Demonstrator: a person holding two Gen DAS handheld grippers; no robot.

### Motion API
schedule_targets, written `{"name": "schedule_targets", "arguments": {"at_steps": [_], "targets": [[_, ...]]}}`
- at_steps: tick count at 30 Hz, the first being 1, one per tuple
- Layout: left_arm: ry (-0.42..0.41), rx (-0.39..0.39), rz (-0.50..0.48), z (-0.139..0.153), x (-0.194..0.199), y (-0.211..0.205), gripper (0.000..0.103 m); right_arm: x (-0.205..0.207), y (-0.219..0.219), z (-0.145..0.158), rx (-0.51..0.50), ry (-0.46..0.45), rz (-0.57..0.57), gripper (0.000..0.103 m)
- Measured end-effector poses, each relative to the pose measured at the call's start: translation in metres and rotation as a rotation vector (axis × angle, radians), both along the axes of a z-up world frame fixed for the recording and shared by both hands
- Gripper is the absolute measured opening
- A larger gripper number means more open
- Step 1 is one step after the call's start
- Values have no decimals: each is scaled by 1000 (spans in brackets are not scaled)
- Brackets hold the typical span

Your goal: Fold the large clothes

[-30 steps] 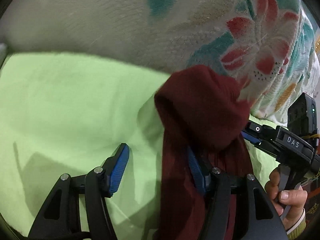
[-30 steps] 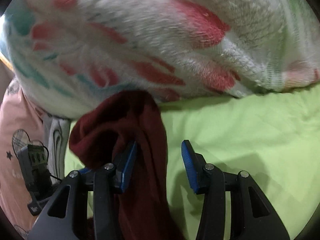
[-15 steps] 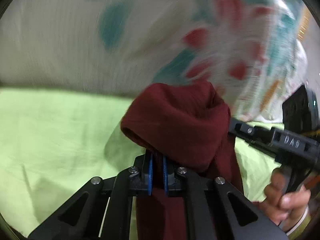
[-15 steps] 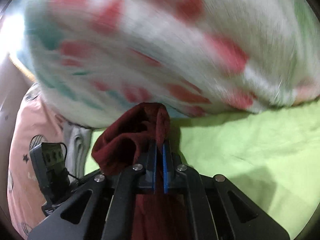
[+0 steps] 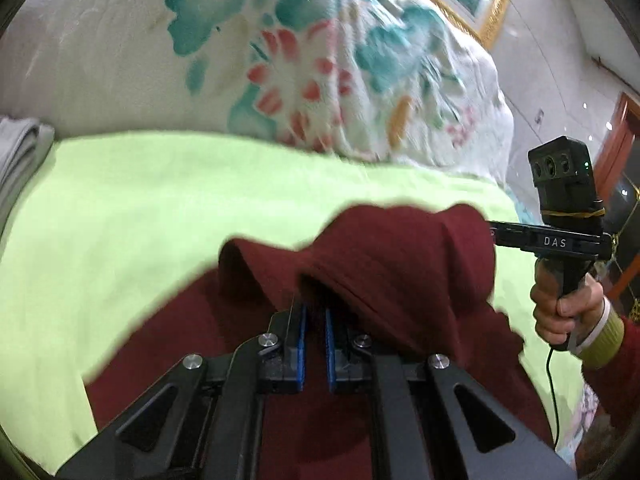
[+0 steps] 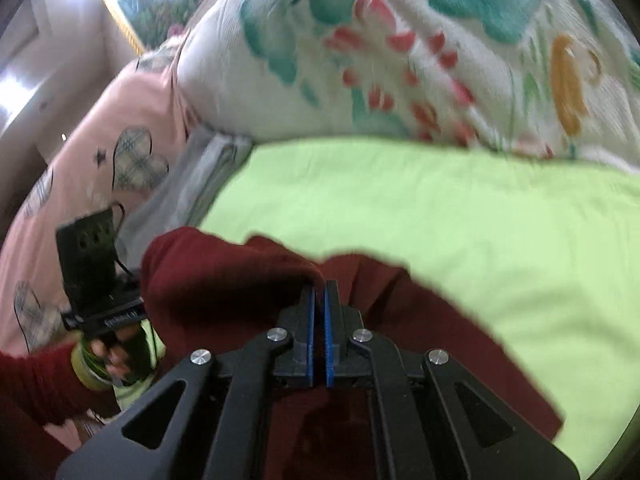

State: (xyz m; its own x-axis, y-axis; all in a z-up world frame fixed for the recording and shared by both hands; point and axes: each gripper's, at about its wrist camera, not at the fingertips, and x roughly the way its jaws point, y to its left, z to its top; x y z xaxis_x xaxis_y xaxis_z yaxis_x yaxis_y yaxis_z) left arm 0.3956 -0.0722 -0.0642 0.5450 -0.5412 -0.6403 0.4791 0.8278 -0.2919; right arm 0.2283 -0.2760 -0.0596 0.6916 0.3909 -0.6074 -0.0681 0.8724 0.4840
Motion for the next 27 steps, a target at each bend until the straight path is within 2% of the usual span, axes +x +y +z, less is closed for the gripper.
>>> {"name": "schedule_targets", "arguments": {"at_steps": [4, 9, 11, 12, 15, 17, 20, 21, 22, 24, 27], "targets": [[50, 8, -22, -21, -50, -6, 6, -25, 15, -24, -13, 52, -28, 3], [121, 90, -58, -55, -100, -10, 5, -61, 13, -49, 37, 107, -78, 0], [161, 84, -72, -60, -111, -4, 5, -71, 14, -52, 56, 114, -100, 0], [178, 76, -72, -62, -118, 4, 5, -76, 12, -55, 101, 122, -97, 0], [217, 38, -43, -53, -117, 20, 7, -88, 11, -61, 176, 151, -107, 1], [244, -18, -24, -45, -114, 32, 14, -93, 10, -62, 190, 159, -120, 1], [277, -146, 12, -30, -104, 43, 39, -98, 2, -60, 264, 134, -159, 1], [301, -194, 17, -27, -95, 41, 53, -97, -1, -61, 290, 131, -175, 3], [323, -223, 18, -27, -88, 38, 61, -94, -3, -62, 299, 134, -188, 4], [363, -254, 17, -32, -73, 25, 63, -83, -6, -69, 317, 156, -215, 5], [446, -258, 25, -46, -50, 3, 66, -68, -9, -82, 377, 186, -231, 5]]}}
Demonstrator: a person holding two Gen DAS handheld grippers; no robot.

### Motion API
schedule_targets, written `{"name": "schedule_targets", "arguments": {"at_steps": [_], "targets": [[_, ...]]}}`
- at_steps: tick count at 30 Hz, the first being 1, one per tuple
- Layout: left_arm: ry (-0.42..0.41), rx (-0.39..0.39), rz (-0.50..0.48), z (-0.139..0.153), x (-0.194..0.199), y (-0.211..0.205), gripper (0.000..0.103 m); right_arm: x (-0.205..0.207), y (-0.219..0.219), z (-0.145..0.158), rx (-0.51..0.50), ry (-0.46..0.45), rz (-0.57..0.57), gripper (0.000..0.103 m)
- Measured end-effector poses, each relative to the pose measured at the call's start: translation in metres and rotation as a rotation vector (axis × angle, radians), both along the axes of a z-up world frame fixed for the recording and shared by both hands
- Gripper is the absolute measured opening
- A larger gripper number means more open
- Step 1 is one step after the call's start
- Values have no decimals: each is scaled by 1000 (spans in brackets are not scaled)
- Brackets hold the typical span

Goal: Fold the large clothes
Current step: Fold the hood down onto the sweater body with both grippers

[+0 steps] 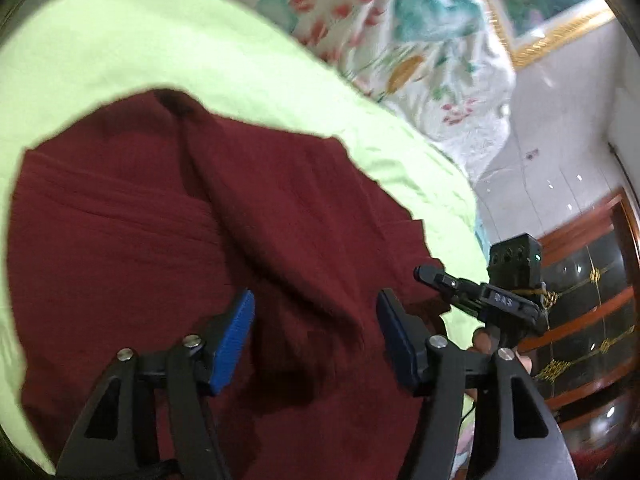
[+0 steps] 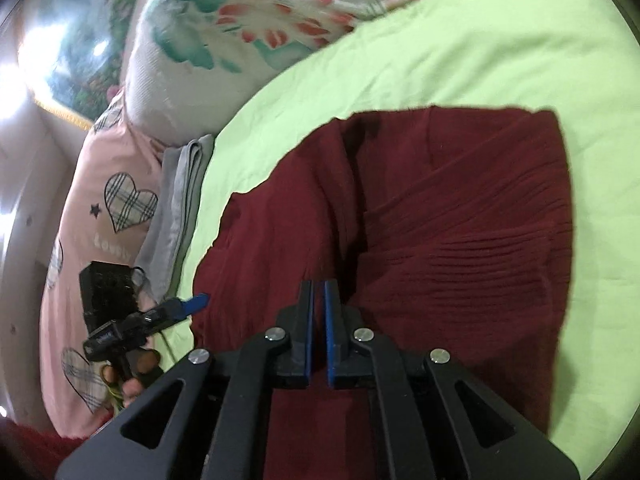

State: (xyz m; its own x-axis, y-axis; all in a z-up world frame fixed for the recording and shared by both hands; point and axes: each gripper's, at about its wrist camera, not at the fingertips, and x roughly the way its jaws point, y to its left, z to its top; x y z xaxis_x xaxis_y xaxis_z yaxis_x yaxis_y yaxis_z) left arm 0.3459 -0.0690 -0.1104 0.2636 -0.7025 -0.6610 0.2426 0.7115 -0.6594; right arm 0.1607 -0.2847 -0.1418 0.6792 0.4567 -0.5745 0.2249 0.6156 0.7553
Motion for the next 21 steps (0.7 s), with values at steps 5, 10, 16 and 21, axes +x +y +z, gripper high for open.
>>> {"name": "schedule_targets", "arguments": {"at_steps": [5, 10, 16, 21], "targets": [[17, -21, -17, -11, 15, -23, 4, 10, -1, -6, 61, -4, -19, 7], [-89, 0, 102, 6, 14, 29, 2, 11, 4, 1, 54, -40, -16, 60], [-30, -5, 236, -18, 22, 97, 2, 23, 12, -2, 49, -58, -15, 62], [5, -49, 223, -30, 20, 100, 2, 44, 23, -15, 98, -36, -7, 62]]}}
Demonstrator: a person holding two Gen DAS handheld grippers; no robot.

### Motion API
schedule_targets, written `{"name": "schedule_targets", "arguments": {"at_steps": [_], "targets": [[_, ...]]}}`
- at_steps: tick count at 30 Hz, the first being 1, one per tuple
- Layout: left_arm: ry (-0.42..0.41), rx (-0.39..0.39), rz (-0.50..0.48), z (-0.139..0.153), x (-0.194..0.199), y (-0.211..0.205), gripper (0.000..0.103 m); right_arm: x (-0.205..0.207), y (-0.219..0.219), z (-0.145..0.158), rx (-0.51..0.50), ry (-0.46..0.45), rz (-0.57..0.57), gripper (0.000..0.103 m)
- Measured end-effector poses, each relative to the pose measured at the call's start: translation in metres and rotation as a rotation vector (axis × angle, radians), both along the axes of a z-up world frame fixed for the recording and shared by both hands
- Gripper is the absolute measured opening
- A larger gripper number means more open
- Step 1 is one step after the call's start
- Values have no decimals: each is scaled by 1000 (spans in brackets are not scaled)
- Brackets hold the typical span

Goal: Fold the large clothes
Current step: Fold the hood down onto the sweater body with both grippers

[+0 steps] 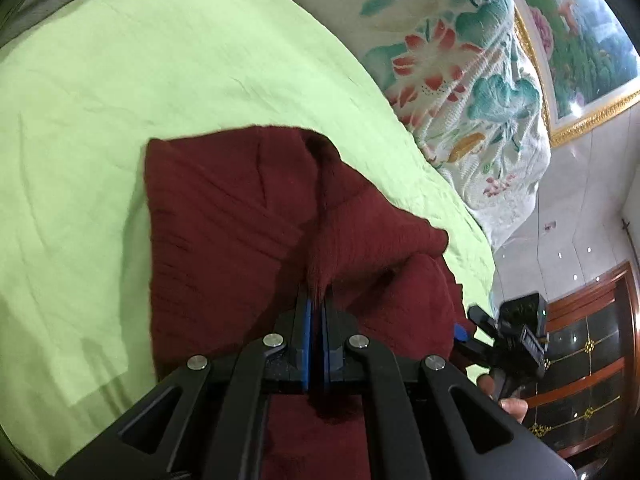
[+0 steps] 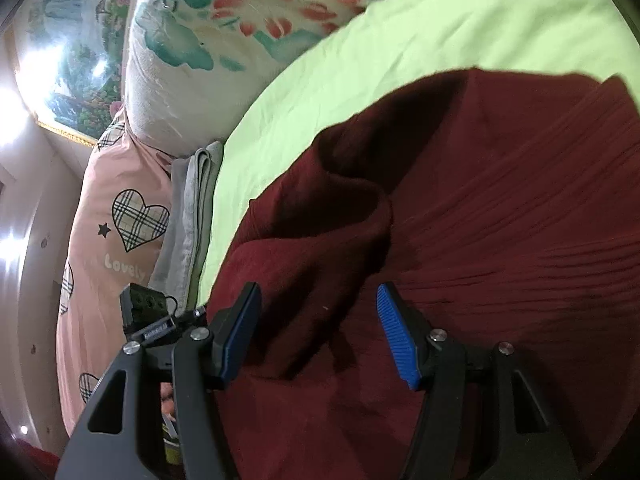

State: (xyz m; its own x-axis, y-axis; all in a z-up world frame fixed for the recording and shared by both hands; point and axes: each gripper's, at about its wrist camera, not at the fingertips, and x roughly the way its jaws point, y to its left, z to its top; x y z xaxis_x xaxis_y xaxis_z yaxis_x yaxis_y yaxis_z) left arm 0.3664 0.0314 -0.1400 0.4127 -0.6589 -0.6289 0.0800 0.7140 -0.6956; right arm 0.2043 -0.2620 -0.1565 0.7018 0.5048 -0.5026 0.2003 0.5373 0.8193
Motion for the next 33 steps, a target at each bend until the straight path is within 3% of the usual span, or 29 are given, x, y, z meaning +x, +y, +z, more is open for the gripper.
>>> {"name": "schedule_targets", "arguments": {"at_steps": [7, 8, 9, 10, 11, 12, 15, 18, 20, 22, 28, 33], "targets": [[-20, 40, -59, 5, -3, -18, 2, 21, -13, -12, 97, 37, -90, 58], [-22, 49, -65, 6, -3, -20, 2, 28, -14, -18, 110, 78, -90, 51], [-22, 49, -70, 6, -4, -20, 2, 33, -13, -21, 111, 112, -85, 28], [-22, 47, -73, 7, -4, -20, 2, 37, -12, -25, 115, 140, -73, 16], [-22, 45, -72, 8, -4, -20, 2, 41, -10, -27, 116, 162, -56, 8], [-22, 41, -72, 10, -3, -21, 2, 41, -11, -24, 99, 155, -60, 7], [-67, 2, -83, 31, 0, -26, 2, 34, -22, 11, 67, 20, -92, 6], [-181, -60, -108, 66, -4, -36, 3, 5, -44, 65, 73, -274, -135, 6], [-237, -50, -126, 75, -8, -44, 3, -10, -50, 83, -4, -309, -142, 6], [-232, -49, -150, 66, -10, -50, 3, -20, -51, 76, -48, -274, -113, 6], [-93, 4, -208, 8, -22, -63, 3, -33, -44, 12, -77, -55, -47, 6], [-44, 48, -233, -12, -34, -62, 3, -34, -37, -5, -128, 71, -5, 6]]}}
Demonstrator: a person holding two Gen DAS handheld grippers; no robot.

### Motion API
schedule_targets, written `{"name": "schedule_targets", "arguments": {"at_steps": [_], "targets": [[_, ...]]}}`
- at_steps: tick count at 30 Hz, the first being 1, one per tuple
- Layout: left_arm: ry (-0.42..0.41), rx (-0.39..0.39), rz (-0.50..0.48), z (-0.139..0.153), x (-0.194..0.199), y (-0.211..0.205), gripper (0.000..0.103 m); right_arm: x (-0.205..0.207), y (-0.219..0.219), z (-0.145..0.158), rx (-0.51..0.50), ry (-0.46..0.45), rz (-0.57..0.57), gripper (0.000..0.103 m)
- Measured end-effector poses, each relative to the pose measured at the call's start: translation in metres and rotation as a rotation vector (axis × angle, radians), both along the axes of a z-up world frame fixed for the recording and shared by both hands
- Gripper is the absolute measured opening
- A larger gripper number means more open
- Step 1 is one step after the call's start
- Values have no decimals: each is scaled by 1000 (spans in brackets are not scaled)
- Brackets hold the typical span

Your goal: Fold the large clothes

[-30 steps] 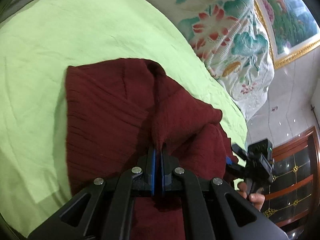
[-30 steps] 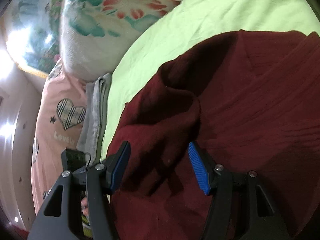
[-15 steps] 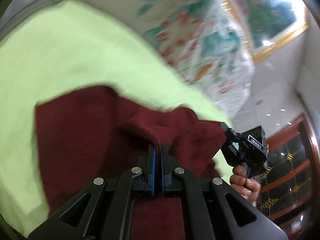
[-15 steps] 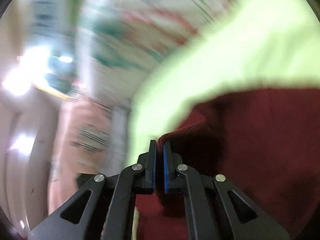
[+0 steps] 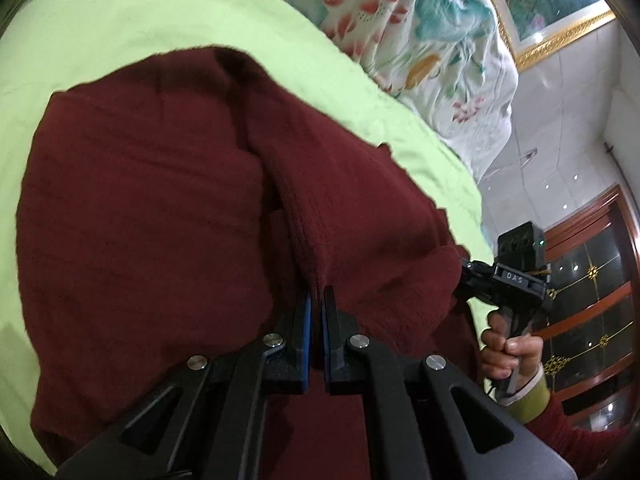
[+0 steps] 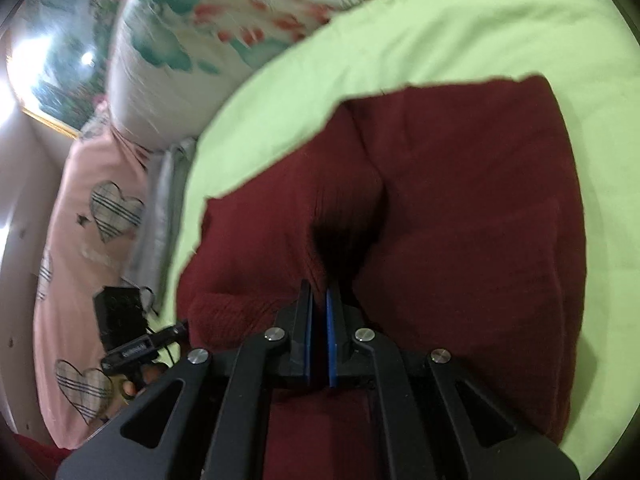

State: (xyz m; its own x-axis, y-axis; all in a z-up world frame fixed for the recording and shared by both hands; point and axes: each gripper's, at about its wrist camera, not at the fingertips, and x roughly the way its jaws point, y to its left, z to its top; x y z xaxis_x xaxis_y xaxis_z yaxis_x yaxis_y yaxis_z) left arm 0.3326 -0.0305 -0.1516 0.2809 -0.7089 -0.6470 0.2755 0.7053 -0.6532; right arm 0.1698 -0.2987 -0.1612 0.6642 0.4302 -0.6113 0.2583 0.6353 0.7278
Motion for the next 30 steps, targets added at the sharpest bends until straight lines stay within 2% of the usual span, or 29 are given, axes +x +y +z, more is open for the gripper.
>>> {"name": "schedule_targets", "arguments": {"at_steps": [3, 4, 5, 6, 7, 9, 10, 15, 18, 19, 20, 22, 23, 24, 26, 30], "targets": [[9, 12, 1, 0, 1, -3, 4, 1, 7, 12, -114, 83, 2, 8], [6, 21, 1, 0, 1, -4, 4, 0, 7, 17, -142, 83, -20, 8], [1, 33, 1, 2, 1, -5, 4, -4, 8, 28, -188, 73, -56, 8], [-7, 48, 0, 4, 0, -7, 4, -8, 12, 42, -246, 36, -92, 9], [-12, 60, -2, 4, -1, -9, 4, -10, 17, 53, -262, -15, -104, 9], [-18, 92, 5, 6, -2, -15, 4, -5, 31, 58, -207, -96, -49, 11], [-20, 107, 7, 6, -3, -16, 4, 2, 38, 54, -184, -90, -11, 11], [-3, 157, -1, 9, -8, -19, 9, 18, 58, -9, -151, 141, 70, 10], [6, 189, -7, 9, -14, -22, 10, 7, 56, -7, -130, 102, 51, 11], [3, 196, -2, 13, -17, -22, 15, 3, 54, -1, -130, 90, 41, 11], [2, 206, 4, 18, -22, -21, 28, -2, 52, 8, -124, 63, 33, 11], [-21, 233, 20, 29, -39, -18, 42, -20, 48, 30, -125, -4, 29, 15], [-42, 238, 24, 36, -50, -15, 48, -29, 48, 40, -137, -24, 23, 23], [-58, 243, 27, 42, -65, -11, 51, -42, 45, 49, -146, -45, 10, 33], [-80, 240, 37, 50, -92, 0, 56, -66, 42, 59, -146, -79, -13, 43], [-69, 267, 77, 51, -147, 28, 58, -115, 33, 66, -152, -90, -61, 43]]}}
